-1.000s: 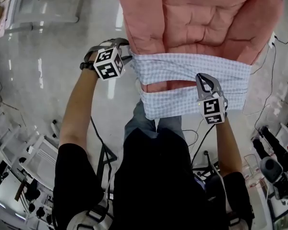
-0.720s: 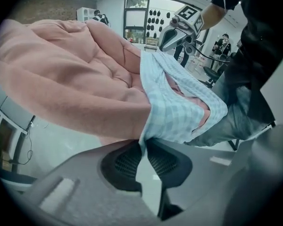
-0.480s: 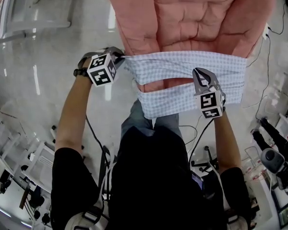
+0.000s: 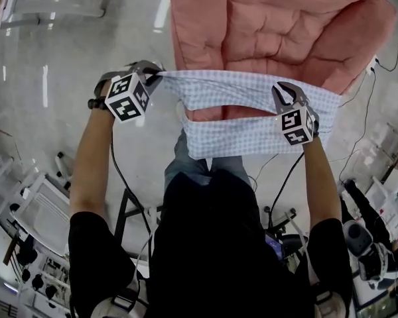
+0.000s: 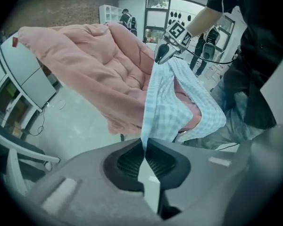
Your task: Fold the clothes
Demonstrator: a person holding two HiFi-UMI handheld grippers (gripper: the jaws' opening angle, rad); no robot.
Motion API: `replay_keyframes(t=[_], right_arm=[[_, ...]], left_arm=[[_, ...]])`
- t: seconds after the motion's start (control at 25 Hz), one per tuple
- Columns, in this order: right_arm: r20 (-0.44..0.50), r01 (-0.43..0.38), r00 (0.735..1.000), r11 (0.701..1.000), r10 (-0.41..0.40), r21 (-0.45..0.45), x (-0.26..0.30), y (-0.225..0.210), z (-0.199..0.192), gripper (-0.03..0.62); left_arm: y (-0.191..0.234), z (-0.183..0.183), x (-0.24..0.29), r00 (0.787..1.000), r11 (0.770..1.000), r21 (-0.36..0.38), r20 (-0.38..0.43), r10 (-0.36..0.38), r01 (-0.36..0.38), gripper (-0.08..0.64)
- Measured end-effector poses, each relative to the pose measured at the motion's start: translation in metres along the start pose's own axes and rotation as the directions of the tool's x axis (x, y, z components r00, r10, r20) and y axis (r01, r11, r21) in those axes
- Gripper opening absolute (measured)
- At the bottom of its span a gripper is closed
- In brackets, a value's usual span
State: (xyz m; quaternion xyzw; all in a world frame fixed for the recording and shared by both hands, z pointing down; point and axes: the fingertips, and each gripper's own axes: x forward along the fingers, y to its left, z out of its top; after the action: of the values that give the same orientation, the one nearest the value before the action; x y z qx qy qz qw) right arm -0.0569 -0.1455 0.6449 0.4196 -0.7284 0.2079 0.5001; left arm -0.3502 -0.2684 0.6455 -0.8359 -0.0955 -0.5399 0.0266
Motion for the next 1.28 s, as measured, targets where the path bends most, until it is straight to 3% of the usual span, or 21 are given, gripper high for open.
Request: replay_keyframes(t=[0.28, 0.64, 0.84, 1.12, 1.28], right_arm=[[-0.084, -0.129, 0.990, 0.976, 0.116, -0.177, 0.015, -0.026, -0.028, 0.094], [-0.214, -0.171, 0.969, 0.957, 0.121, -0.236, 0.004, -0.069, -0.103, 0.102], [-0.253, -0.211, 0.956, 0.948, 0.150, -0.237, -0.004, -0.091, -0.136, 0.134], [-0.233, -0.306, 0.941, 0.915, 0.247, -0.264, 0.013, -0.075, -0.109, 0.144], [-0.229, -0.387, 0.917, 0.873, 0.328, -0.298, 0.028, -0.040, -0.082, 0.149]], left_arm=[[-0.008, -0.008, -0.012, 0.997, 0.991, -0.107, -0.019, 0.073, -0.075, 0.015], [-0.013, -0.027, -0.009, 0.990, 0.974, -0.187, -0.076, 0.118, -0.130, 0.015], [-0.012, -0.017, -0.005, 0.987, 0.965, -0.218, -0.102, 0.128, -0.147, 0.015], [-0.012, -0.010, -0.006, 0.982, 0.964, -0.215, -0.134, 0.131, -0.158, 0.015], [-0.015, -0.017, -0.010, 0.982, 0.967, -0.204, -0.145, 0.122, -0.150, 0.015]])
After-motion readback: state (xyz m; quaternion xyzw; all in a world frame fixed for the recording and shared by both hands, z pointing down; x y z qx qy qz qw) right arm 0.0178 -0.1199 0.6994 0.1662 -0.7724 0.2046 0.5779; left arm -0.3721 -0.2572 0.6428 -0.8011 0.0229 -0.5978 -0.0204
